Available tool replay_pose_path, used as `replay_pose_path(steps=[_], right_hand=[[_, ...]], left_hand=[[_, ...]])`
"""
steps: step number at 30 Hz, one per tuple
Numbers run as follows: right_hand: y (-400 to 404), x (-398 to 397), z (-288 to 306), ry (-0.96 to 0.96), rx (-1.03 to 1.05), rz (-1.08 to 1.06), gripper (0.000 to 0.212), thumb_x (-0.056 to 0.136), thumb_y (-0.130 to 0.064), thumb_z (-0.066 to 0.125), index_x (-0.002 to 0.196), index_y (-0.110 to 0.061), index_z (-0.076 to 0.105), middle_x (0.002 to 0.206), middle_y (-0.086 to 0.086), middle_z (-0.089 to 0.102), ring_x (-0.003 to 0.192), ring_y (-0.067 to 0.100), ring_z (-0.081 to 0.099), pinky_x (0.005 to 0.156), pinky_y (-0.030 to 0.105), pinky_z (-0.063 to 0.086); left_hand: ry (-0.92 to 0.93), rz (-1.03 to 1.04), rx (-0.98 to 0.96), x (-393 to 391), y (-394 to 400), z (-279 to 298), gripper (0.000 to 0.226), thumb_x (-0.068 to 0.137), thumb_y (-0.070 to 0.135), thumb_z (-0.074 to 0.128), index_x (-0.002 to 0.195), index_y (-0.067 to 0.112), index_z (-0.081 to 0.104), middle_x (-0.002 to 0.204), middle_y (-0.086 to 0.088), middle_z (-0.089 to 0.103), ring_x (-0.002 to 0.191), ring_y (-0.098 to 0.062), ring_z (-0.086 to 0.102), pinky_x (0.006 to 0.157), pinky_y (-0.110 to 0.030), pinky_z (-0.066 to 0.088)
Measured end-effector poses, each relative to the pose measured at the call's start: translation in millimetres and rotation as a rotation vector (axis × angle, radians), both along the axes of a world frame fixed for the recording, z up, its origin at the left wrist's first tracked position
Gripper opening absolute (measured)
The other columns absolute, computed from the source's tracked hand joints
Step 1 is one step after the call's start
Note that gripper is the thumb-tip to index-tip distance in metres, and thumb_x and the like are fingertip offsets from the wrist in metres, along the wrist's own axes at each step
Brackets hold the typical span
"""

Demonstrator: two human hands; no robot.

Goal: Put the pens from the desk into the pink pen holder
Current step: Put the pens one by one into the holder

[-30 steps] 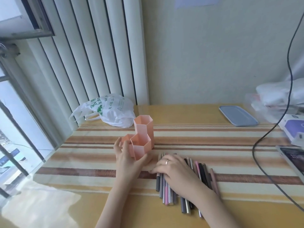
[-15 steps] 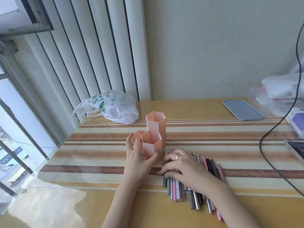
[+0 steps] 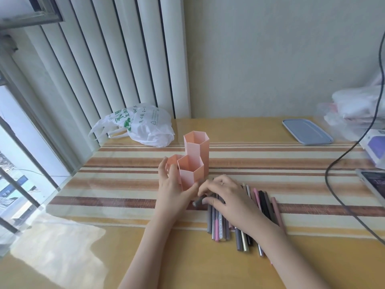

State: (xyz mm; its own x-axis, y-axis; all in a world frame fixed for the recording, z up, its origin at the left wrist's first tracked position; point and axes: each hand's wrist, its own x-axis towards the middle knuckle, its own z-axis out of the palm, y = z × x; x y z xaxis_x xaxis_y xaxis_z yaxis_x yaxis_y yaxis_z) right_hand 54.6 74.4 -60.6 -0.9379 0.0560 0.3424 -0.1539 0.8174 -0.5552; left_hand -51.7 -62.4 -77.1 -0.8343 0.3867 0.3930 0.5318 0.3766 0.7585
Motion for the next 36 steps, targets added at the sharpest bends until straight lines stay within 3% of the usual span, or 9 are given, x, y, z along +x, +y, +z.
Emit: replay_pose_path(steps=[3, 6, 8, 10, 15, 18, 22, 30, 36], right_hand=[[-4, 0, 8, 0.191, -0.073, -0.005, 0.027, 0.088, -0.016, 0.064, 0.102, -0.038, 0.059, 0.089, -0.032, 0.05, 0.092, -0.002, 0.052, 0.08, 0.01, 0.04], [-4, -1, 19, 0.402, -0.154, -0.048, 0.027, 0.089, -0.007, 0.062, 0.107, -0.026, 0.059, 0.097, -0.021, 0.063, 0.093, 0.008, 0.061, 0.08, 0.021, 0.051], [-4, -2, 33, 0.515, -0.295, -0.089, 0.03, 0.091, -0.008, 0.058, 0.112, -0.029, 0.054, 0.1, -0.004, 0.069, 0.093, 0.009, 0.066, 0.078, 0.025, 0.055], [-4, -5, 51, 0.636, -0.46, -0.102, 0.035, 0.094, -0.009, 0.055, 0.117, -0.036, 0.049, 0.101, 0.001, 0.069, 0.095, 0.01, 0.068, 0.076, 0.025, 0.056], [-9, -20, 78, 0.876, -0.586, -0.161, 0.029, 0.096, -0.009, 0.052, 0.115, -0.031, 0.046, 0.098, 0.01, 0.069, 0.097, 0.013, 0.069, 0.081, 0.025, 0.056], [-11, -28, 63, 0.818, -0.532, -0.226, 0.024, 0.096, -0.011, 0.054, 0.115, -0.024, 0.049, 0.096, 0.01, 0.07, 0.095, 0.013, 0.069, 0.076, 0.025, 0.056], [-7, -33, 33, 0.705, -0.458, -0.275, 0.024, 0.093, -0.007, 0.057, 0.115, -0.016, 0.053, 0.093, 0.0, 0.068, 0.089, 0.008, 0.068, 0.072, 0.031, 0.058], [-9, -36, 16, 0.675, -0.361, -0.269, 0.035, 0.092, -0.009, 0.058, 0.12, -0.027, 0.049, 0.097, -0.007, 0.066, 0.087, -0.002, 0.063, 0.074, 0.015, 0.051], [-9, -42, 21, 0.658, -0.329, -0.234, 0.031, 0.089, -0.005, 0.06, 0.111, -0.024, 0.051, 0.09, -0.013, 0.063, 0.079, 0.001, 0.063, 0.071, 0.018, 0.052]], left_hand=[[-0.002, -0.011, -0.014, -1, 0, -2, 0.072, 0.069, 0.042, 0.073, 0.13, 0.018, 0.043, 0.151, -0.008, 0.015, 0.137, 0.002, 0.009, 0.104, -0.031, 0.028], [0.036, 0.016, -0.008, 2, 3, -1, 0.077, 0.064, 0.056, 0.071, 0.128, 0.022, 0.046, 0.149, -0.006, 0.018, 0.133, 0.006, 0.011, 0.1, -0.025, 0.026], [0.08, 0.037, -0.016, 4, 5, -1, 0.07, 0.064, 0.051, 0.076, 0.122, 0.02, 0.05, 0.149, -0.007, 0.018, 0.135, -0.011, 0.02, 0.098, -0.027, 0.029], [0.143, 0.059, -0.036, 5, 6, -1, 0.064, 0.063, 0.05, 0.078, 0.111, 0.016, 0.053, 0.147, -0.01, 0.021, 0.132, -0.026, 0.029, 0.097, -0.034, 0.036], [0.181, 0.096, -0.06, 7, 8, 1, 0.064, 0.059, 0.06, 0.071, 0.103, 0.018, 0.051, 0.146, -0.011, 0.024, 0.13, -0.028, 0.032, 0.089, -0.039, 0.042], [0.162, 0.098, -0.056, 5, 8, -2, 0.063, 0.062, 0.055, 0.075, 0.108, 0.018, 0.054, 0.146, -0.01, 0.024, 0.131, -0.028, 0.031, 0.093, -0.04, 0.041], [0.17, 0.081, -0.023, 3, 7, -4, 0.051, 0.063, 0.045, 0.081, 0.096, 0.022, 0.049, 0.144, -0.012, 0.026, 0.129, -0.028, 0.032, 0.093, -0.033, 0.031], [0.181, 0.077, -0.013, 4, 8, -2, 0.055, 0.063, 0.043, 0.082, 0.092, 0.039, 0.035, 0.145, -0.009, 0.024, 0.131, -0.028, 0.03, 0.096, -0.035, 0.033], [0.171, 0.089, -0.035, 4, 8, -3, 0.052, 0.064, 0.045, 0.082, 0.098, 0.023, 0.049, 0.146, -0.007, 0.024, 0.131, -0.029, 0.03, 0.094, -0.036, 0.036]])
